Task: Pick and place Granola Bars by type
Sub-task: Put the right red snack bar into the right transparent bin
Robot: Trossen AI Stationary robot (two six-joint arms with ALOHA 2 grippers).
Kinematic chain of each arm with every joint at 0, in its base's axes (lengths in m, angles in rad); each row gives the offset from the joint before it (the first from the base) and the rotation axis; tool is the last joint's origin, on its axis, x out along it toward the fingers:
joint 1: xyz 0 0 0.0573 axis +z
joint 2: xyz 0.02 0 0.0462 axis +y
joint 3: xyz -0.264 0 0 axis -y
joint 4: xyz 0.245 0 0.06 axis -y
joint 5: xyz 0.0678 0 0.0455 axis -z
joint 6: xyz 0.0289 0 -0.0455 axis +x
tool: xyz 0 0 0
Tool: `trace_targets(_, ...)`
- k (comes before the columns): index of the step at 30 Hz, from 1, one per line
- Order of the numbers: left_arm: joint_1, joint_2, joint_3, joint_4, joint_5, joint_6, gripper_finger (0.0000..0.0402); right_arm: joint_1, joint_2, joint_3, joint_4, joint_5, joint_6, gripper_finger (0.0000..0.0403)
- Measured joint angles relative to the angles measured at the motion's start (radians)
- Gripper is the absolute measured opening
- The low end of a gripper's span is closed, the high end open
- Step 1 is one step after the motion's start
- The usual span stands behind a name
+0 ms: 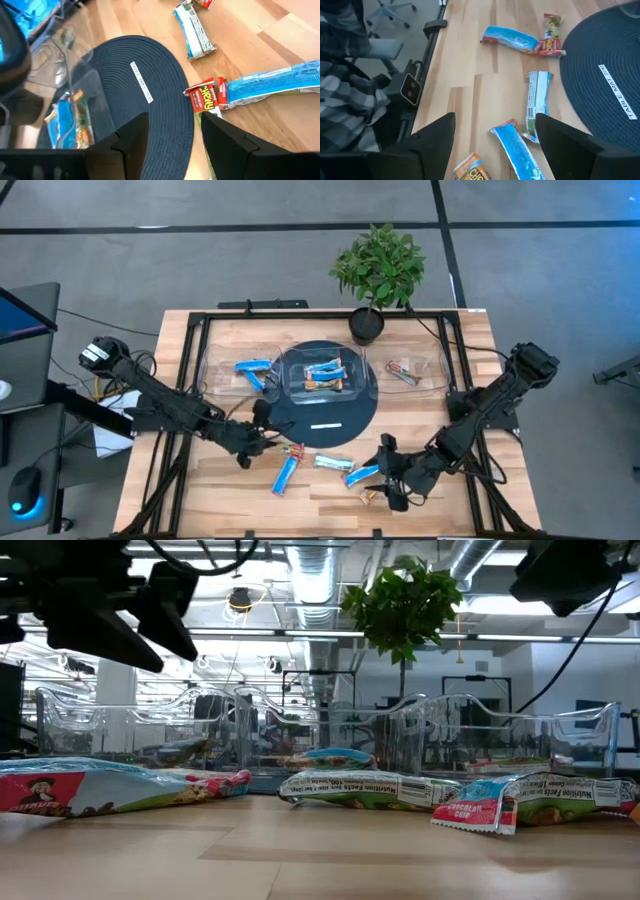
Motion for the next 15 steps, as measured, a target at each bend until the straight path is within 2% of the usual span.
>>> trace_targets(9,0.107,0.0,0.0,0.012,0.176,0.036,0.0178,-0.038,0.118,0.001,0.047,-0.049,0.052,0.0269)
trace_targets(15,0.144,0.0,0.0,0.012,0.236,0.038,0.0178,-0.073,0.171,0.002,0.065,-0.089,0.099,0.0269)
